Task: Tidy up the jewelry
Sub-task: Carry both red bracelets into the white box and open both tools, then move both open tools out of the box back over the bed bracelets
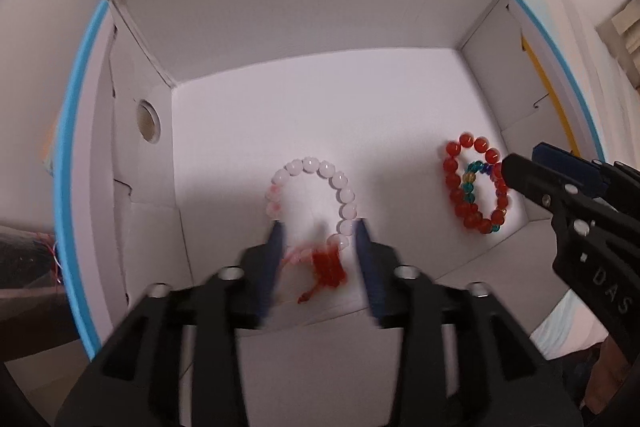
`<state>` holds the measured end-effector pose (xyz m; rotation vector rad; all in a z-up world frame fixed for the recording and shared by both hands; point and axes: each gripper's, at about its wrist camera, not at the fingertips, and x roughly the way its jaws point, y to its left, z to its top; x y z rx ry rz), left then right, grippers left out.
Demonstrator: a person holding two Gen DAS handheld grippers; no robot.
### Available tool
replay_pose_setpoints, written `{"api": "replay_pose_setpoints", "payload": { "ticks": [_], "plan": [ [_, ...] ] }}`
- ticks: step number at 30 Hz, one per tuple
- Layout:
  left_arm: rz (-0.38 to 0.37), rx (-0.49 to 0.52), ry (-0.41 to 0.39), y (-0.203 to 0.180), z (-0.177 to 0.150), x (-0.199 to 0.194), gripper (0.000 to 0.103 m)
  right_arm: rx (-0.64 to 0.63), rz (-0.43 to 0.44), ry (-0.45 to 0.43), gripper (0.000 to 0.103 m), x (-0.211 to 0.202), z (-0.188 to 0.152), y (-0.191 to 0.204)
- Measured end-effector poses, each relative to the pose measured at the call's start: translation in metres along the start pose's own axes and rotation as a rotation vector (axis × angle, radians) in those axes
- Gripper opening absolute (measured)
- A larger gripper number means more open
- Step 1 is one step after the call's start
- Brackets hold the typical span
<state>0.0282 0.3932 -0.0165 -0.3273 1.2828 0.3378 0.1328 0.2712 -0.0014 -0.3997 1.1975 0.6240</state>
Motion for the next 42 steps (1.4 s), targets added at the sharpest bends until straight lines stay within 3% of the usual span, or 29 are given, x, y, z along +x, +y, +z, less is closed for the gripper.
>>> {"api": "replay_pose_setpoints", "payload": {
  "ticks": [5, 8, 15, 24, 42],
  "plan": [
    [0.018, 0.009, -0.068, -0.01, -0.004, -0.019, 0.069, -0.006, 0.002, -0.072, 0.056, -0.025, -0.005, -0.004],
    [0.025, 0.023, -0.106, -0.015, -0.004, -0.029, 0.084, 0.013, -0.002, -0.151, 0.075, -0.046, -0.006, -0.013],
    [0.01, 0.055, -0.163, -0.041, -0.001, -0.053, 0.096, 0.046, -0.04, -0.254, 0.081, -0.087, -0.015, -0.034],
    [-0.007, 0.101, -0.213, -0.092, -0.006, -0.079, 0.097, 0.103, -0.064, -0.289, 0.093, -0.116, -0.035, -0.073],
    [-0.092, 0.278, -0.219, -0.217, -0.036, -0.084, 0.097, 0.273, -0.169, -0.291, 0.095, -0.157, -0.117, -0.196]
  ]
}}
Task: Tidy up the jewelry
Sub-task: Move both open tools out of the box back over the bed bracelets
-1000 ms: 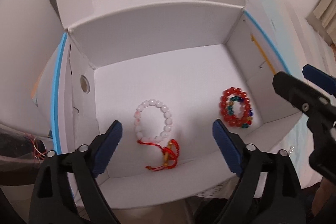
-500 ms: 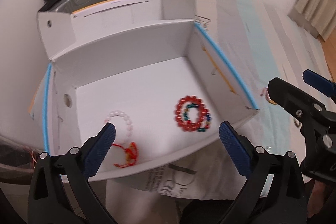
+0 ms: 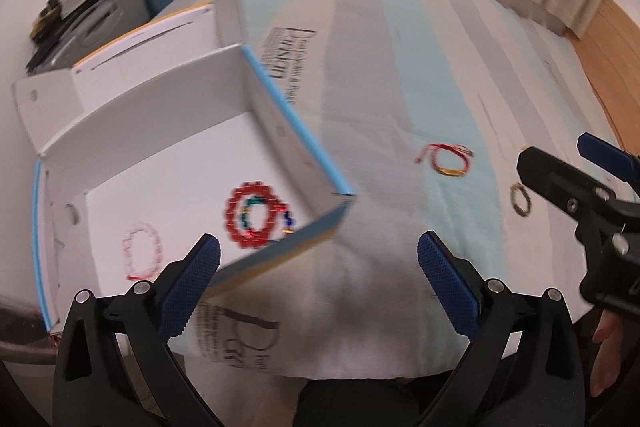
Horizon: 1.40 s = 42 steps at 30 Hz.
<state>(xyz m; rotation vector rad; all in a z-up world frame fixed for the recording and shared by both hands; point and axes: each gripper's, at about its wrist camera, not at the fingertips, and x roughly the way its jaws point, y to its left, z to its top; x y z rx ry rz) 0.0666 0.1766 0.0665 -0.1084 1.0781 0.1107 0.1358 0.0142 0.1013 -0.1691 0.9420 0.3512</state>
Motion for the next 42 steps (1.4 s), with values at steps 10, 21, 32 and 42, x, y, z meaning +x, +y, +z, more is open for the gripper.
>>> {"api": "replay_pose_setpoints", "payload": {
  "ticks": [10, 21, 32, 42],
  "plan": [
    [-0.059, 0.09, 0.012, -0.067, -0.003, 0.016, 0.097, 0.089, -0.068, 0.0, 0.095, -0.011, -0.024, -0.082],
    [-0.093, 0.219, 0.065, -0.122, -0.028, 0.058, 0.097, 0.162, -0.113, 0.074, 0.095, 0.017, -0.054, -0.149],
    [-0.125, 0.328, 0.088, -0.144, -0.049, 0.104, 0.096, 0.188, -0.138, 0.154, 0.095, 0.07, -0.077, -0.189],
    [-0.137, 0.388, 0.166, -0.153, -0.061, 0.147, 0.096, 0.21, -0.15, 0.233, 0.095, 0.13, -0.087, -0.206]
  ]
}}
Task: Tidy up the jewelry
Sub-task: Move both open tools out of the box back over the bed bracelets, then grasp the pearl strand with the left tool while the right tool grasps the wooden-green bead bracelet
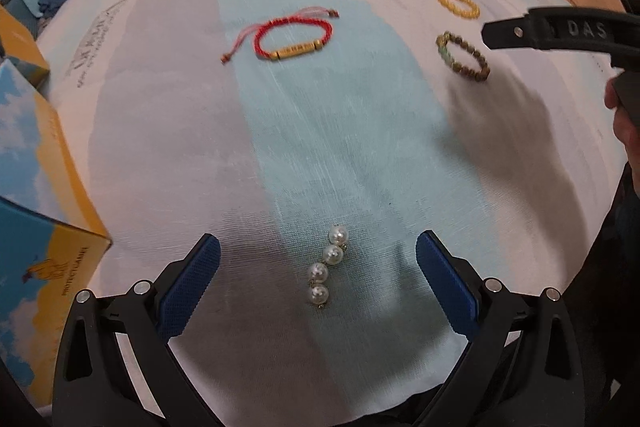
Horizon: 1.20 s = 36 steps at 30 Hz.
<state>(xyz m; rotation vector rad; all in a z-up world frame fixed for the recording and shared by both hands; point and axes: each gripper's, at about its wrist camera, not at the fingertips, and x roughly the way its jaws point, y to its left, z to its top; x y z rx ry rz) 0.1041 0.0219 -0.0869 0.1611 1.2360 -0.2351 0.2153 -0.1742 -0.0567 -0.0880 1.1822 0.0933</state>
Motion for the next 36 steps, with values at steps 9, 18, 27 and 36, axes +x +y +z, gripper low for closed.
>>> {"api": "replay_pose_setpoints", "payload": {
  "ticks": [9, 18, 27, 36],
  "plan": [
    [0.018, 0.016, 0.031, 0.003, -0.005, 0.025, 0.087, -0.001, 0.005, 0.061, 0.09, 0.042, 0.003, 0.006],
    [0.013, 0.058, 0.038, -0.001, -0.012, 0.025, 0.056, 0.014, 0.007, 0.083, 0.079, 0.062, -0.003, 0.001],
    [-0.007, 0.048, 0.061, 0.01, -0.014, 0.022, 0.011, -0.038, 0.016, 0.082, 0.022, 0.052, -0.005, 0.014],
    [-0.021, 0.034, 0.061, 0.012, -0.011, 0.015, 0.01, -0.042, 0.026, 0.067, 0.007, 0.038, -0.003, 0.012]
  ]
}}
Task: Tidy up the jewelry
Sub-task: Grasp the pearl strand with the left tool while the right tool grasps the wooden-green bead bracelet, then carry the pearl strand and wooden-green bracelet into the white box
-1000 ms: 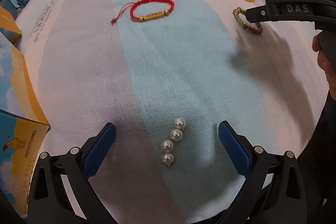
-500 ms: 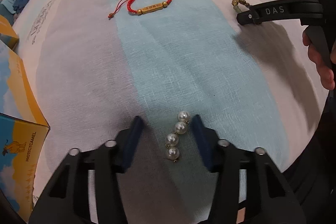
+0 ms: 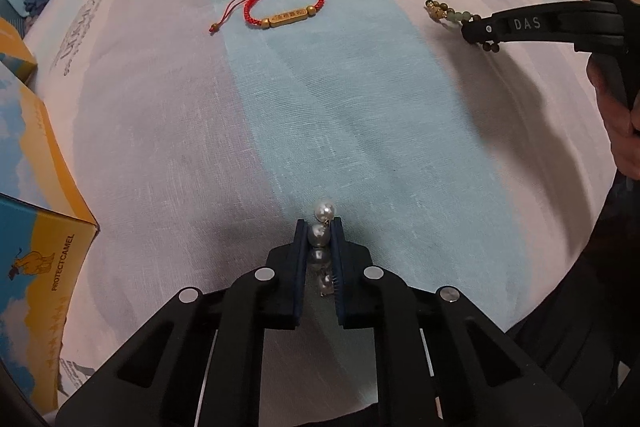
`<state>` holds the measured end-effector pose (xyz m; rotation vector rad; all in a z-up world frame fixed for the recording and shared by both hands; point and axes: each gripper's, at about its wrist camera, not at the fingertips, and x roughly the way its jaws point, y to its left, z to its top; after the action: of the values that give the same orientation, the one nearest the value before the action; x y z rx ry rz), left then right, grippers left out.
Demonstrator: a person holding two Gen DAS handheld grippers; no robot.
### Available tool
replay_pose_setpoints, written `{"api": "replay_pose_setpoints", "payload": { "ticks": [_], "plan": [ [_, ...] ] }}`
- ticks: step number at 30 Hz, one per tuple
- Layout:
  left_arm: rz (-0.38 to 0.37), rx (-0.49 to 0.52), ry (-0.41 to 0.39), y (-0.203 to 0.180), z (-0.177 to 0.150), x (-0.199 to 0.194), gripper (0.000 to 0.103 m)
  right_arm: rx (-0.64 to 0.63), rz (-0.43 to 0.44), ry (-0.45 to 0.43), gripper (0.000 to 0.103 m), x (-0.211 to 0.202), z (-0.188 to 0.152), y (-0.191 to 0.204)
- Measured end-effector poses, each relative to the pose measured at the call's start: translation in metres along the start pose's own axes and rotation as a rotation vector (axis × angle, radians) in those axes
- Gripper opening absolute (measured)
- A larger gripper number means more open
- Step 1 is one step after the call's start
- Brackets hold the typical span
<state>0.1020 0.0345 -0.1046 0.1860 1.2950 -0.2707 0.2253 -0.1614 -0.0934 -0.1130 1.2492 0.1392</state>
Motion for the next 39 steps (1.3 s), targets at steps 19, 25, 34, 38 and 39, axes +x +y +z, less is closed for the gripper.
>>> {"api": "replay_pose_setpoints", "payload": {
  "ticks": [19, 25, 34, 38, 39],
  "plan": [
    [0.017, 0.007, -0.039, -0.019, 0.0, -0.031, 0.01, 0.023, 0.009, -0.048, 0.007, -0.036, -0.007, -0.002],
    [0.042, -0.032, -0.089, -0.011, 0.0, -0.058, 0.01, 0.012, 0.01, -0.081, 0.007, -0.058, -0.008, 0.007],
    [0.082, -0.104, -0.154, 0.011, -0.003, -0.101, 0.01, -0.032, 0.031, -0.131, 0.007, -0.092, -0.007, 0.041],
    [0.104, -0.132, -0.188, 0.025, -0.005, -0.122, 0.01, -0.054, 0.044, -0.151, 0.007, -0.106, -0.005, 0.062],
    [0.109, -0.139, -0.194, 0.028, -0.006, -0.126, 0.01, -0.06, 0.047, -0.155, 0.007, -0.108, -0.005, 0.066]
  ]
}}
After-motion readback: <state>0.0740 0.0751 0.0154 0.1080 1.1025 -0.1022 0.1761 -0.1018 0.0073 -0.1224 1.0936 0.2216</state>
